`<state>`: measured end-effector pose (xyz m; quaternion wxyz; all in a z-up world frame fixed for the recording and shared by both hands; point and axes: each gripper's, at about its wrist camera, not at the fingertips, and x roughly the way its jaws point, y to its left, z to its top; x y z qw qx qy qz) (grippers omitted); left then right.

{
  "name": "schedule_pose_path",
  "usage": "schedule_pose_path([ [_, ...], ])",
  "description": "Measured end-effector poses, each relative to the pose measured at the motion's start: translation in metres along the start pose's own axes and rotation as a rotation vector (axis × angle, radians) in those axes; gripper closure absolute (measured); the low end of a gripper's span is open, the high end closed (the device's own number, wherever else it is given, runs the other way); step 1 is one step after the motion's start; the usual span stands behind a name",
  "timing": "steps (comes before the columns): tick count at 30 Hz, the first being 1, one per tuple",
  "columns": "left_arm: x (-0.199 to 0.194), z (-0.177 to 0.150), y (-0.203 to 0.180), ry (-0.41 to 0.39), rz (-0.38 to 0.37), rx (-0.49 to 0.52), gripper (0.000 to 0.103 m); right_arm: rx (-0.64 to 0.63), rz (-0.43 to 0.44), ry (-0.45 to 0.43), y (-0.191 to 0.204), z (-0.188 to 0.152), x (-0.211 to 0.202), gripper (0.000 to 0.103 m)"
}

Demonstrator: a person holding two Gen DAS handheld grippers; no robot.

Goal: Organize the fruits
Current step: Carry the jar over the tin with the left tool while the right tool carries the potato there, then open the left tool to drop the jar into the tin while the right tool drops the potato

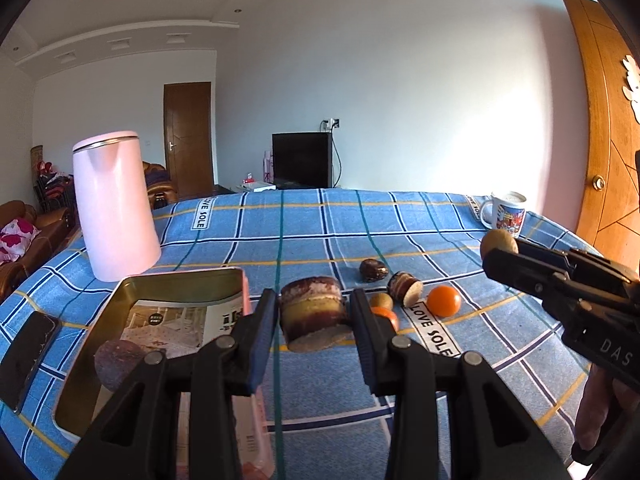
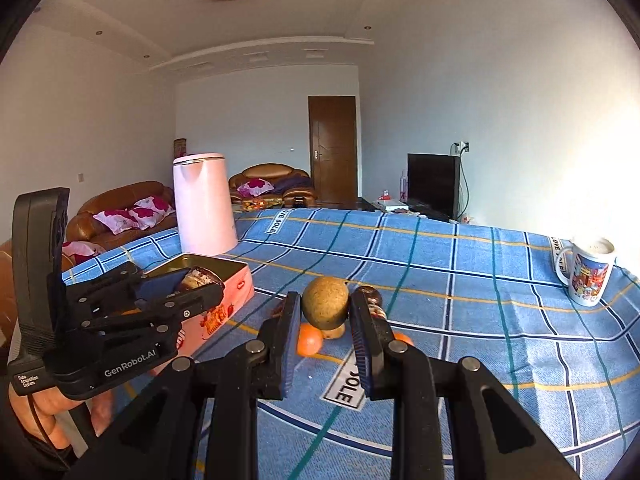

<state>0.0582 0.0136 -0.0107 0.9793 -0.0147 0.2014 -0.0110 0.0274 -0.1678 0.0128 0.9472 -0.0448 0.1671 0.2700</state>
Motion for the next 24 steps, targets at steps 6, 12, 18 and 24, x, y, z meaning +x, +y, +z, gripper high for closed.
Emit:
schedule_pose_path([
  [6,0.004,0.01,0.052,0.029,0.056,-0.087,0.064,-0.025,0.118,0.049,0.038,0.02,0.037,0.077],
  [12,0.015,0.014,0.102,0.078,0.105,-0.164,0.064,-0.058,0.228,0.158,0.086,0.025,0.088,0.076],
  [18,0.027,0.01,0.136,0.124,0.145,-0.198,0.064,-0.106,0.269,0.25,0.127,0.015,0.129,0.076],
  [24,0.037,0.004,0.148,0.166,0.146,-0.2,0.064,-0.149,0.278,0.324,0.148,0.004,0.156,0.076],
])
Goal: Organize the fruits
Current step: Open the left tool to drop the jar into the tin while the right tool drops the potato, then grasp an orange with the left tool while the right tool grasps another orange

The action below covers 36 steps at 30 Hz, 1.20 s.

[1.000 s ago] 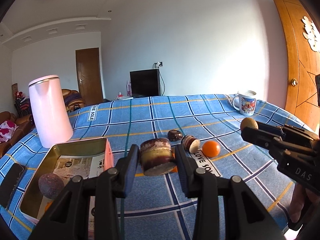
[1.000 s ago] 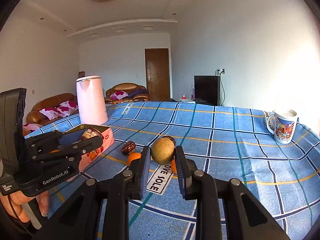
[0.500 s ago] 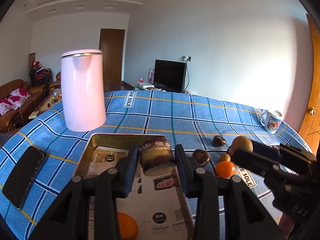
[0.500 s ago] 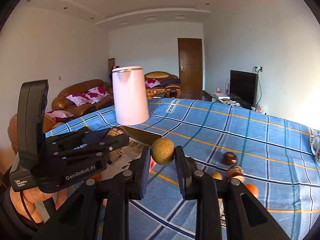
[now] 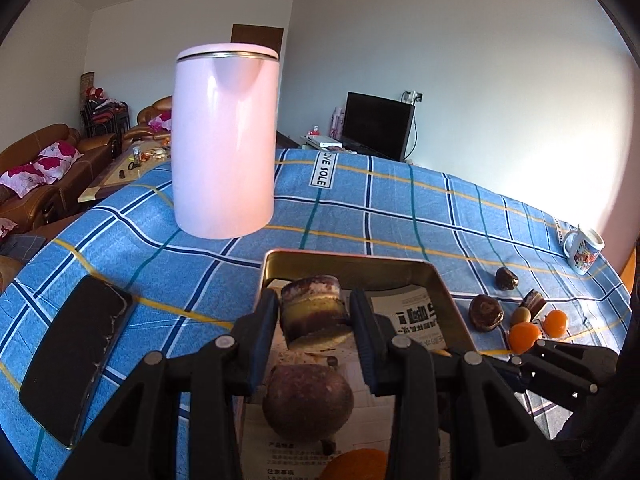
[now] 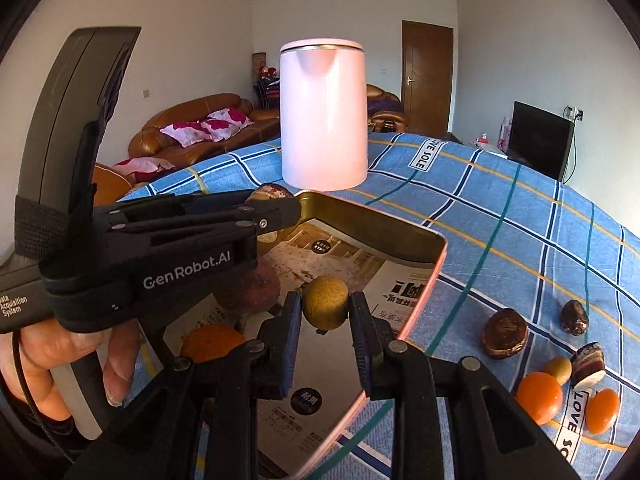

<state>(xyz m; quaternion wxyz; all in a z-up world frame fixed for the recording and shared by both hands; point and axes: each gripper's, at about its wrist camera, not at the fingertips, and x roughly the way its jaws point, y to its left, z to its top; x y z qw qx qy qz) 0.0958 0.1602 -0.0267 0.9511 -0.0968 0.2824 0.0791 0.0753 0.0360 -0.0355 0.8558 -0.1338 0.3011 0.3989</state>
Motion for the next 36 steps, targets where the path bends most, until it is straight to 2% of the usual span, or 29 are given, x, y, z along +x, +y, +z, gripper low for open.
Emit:
schedule_pose_path([
  [5,-0.001,0.001,0.0,-0.005,0.011,-0.003,0.062,0.001,0.015,0.029,0.004,0.001,0.009,0.074],
  [6,-0.003,0.002,-0.001,-0.01,0.013,-0.002,0.06,0.001,0.008,0.028,0.004,0.0,0.008,0.07],
  [8,-0.007,0.002,-0.005,-0.019,0.011,-0.002,0.049,0.006,0.009,0.015,0.001,0.0,0.004,0.05],
  [11,-0.016,0.003,-0.016,-0.049,0.001,0.001,0.037,0.019,0.002,-0.016,-0.005,-0.003,-0.011,0.049],
  [13,-0.023,0.003,-0.028,-0.066,-0.009,0.016,0.035,0.02,-0.016,-0.039,-0.016,-0.009,-0.026,0.049],
  [16,-0.029,0.002,-0.055,-0.083,-0.04,0.054,0.029,0.032,-0.099,-0.064,-0.044,-0.022,-0.054,0.049],
  [21,-0.026,-0.004,-0.112,-0.063,-0.109,0.136,0.029,0.139,-0.306,-0.071,-0.116,-0.046,-0.094,0.043],
  [26,-0.013,-0.015,-0.167,-0.024,-0.142,0.237,0.029,0.228,-0.396,-0.044,-0.16,-0.059,-0.106,0.043],
  [30,0.004,-0.023,-0.192,0.036,-0.16,0.281,0.029,0.279,-0.39,-0.013,-0.183,-0.07,-0.111,0.043],
  [36,0.021,-0.032,-0.205,0.11,-0.17,0.301,0.029,0.314,-0.361,0.017,-0.194,-0.075,-0.107,0.043],
])
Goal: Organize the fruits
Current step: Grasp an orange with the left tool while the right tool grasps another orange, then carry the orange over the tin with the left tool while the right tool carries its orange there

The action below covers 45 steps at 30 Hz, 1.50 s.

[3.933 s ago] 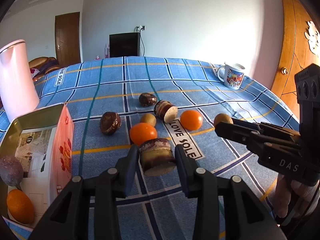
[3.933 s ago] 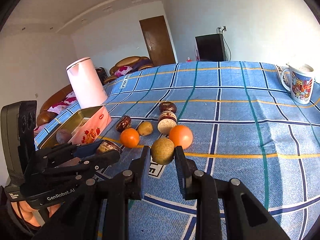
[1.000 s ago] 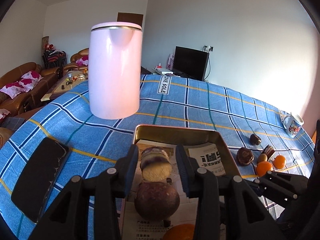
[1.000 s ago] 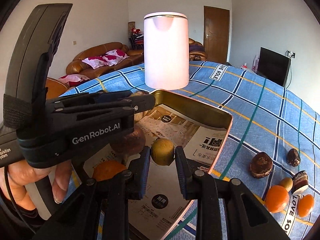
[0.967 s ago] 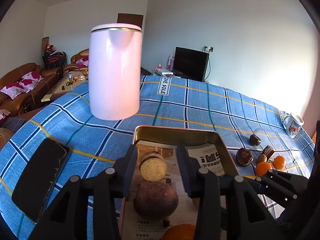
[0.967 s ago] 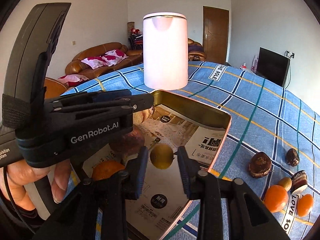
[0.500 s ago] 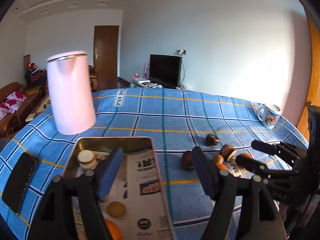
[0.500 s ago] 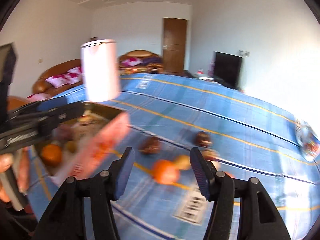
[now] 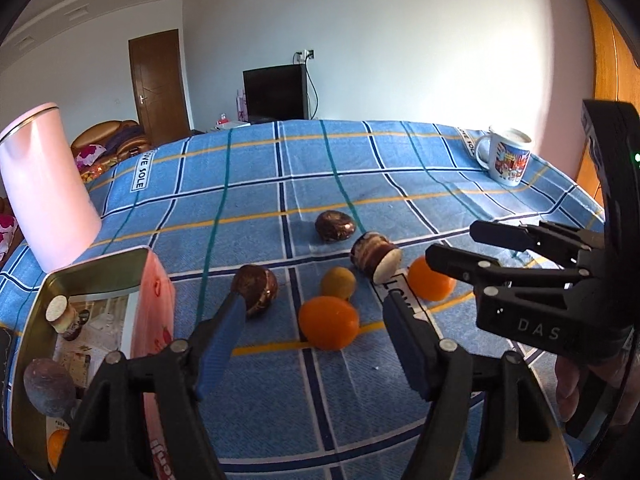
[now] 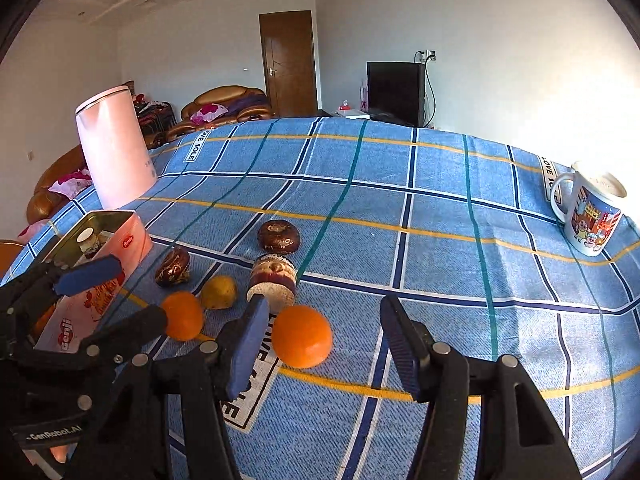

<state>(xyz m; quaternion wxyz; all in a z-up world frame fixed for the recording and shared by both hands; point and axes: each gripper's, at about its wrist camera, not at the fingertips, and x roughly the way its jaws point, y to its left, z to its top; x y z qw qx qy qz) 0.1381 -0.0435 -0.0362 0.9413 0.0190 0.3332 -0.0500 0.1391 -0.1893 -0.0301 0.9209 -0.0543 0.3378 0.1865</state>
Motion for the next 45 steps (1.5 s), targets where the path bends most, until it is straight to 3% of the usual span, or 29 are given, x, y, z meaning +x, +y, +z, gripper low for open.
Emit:
schedule_pose_path([
  [9,0.017,0.0,-0.004,0.085,-0.025,0.015,0.032,-0.012,0.038,0.1,0.002,-0.002,0.018,0.043],
  [12,0.025,0.001,-0.003,0.12,-0.044,0.012,0.038,-0.019,0.048,0.133,0.003,-0.003,0.025,0.046],
  [14,0.033,0.001,0.0,0.159,-0.066,-0.005,0.05,-0.019,0.056,0.16,0.003,-0.003,0.03,0.057],
  [16,0.04,0.0,0.002,0.193,-0.097,-0.028,0.054,-0.018,0.068,0.183,0.003,-0.004,0.034,0.062],
  [17,0.042,0.0,0.003,0.203,-0.111,-0.038,0.063,-0.017,0.069,0.192,0.003,-0.004,0.036,0.065],
  [19,0.041,-0.001,0.003,0.2,-0.116,-0.042,0.063,-0.021,0.069,0.194,0.003,-0.004,0.036,0.065],
  [23,0.034,-0.001,0.002,0.166,-0.101,-0.037,0.064,-0.033,0.067,0.179,0.005,-0.004,0.033,0.066],
  [45,-0.017,0.002,0.001,-0.118,0.041,-0.011,0.064,-0.065,0.059,-0.084,0.013,-0.003,-0.016,0.066],
])
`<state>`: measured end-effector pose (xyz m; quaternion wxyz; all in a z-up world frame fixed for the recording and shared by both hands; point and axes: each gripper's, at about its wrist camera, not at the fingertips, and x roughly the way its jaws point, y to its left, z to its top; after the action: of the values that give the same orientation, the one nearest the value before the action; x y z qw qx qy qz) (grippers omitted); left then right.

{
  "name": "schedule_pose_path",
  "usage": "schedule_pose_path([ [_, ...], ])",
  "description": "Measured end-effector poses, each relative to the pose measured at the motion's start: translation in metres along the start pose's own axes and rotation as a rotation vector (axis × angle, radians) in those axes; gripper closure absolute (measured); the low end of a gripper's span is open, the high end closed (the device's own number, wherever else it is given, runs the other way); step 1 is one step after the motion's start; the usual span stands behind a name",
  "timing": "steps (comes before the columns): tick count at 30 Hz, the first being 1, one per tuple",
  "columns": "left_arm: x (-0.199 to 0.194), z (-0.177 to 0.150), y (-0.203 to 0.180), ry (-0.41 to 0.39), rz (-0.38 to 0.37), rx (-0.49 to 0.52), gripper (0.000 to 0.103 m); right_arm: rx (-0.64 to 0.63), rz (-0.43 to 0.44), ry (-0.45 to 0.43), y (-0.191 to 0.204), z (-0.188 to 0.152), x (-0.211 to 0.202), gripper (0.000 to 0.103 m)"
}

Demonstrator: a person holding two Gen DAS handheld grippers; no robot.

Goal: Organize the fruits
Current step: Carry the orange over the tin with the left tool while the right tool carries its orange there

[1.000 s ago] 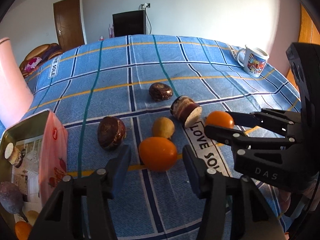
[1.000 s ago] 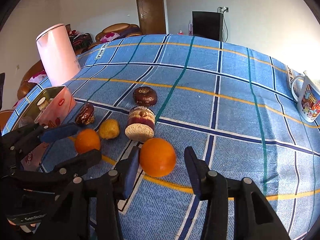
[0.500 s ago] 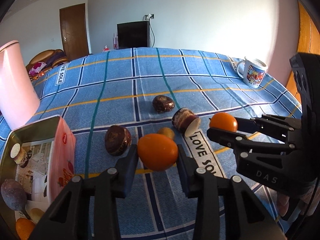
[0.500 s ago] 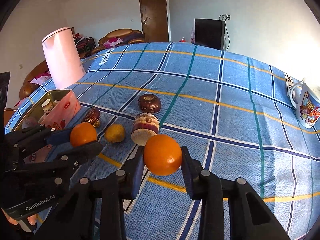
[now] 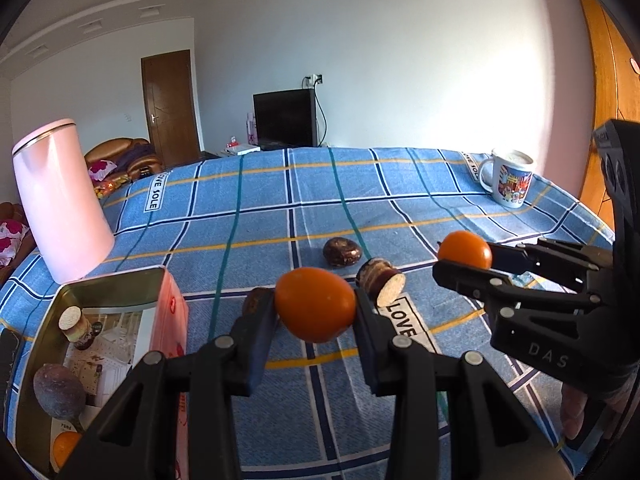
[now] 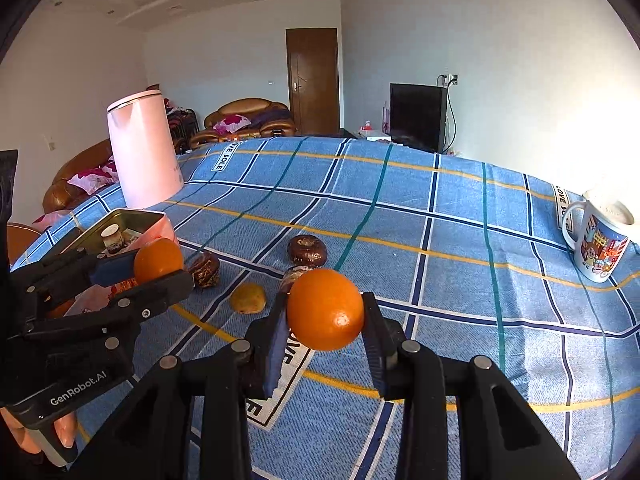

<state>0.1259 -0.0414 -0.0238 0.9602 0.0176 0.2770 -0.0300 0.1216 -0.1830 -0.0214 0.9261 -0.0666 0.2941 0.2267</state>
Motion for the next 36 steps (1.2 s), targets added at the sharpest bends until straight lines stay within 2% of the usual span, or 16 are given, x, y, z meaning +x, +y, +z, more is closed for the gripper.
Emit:
schedule_pose_path([
  [18,-0.019,-0.003,-0.005,-0.098,0.054,0.024,0.064,-0.011,-0.004,-0.138,0.001,-0.002,-0.025,0.066],
  [36,-0.031,-0.006,-0.005,-0.158,0.066,0.02,0.064,-0.021,-0.032,-0.239,0.005,-0.006,-0.044,0.066],
])
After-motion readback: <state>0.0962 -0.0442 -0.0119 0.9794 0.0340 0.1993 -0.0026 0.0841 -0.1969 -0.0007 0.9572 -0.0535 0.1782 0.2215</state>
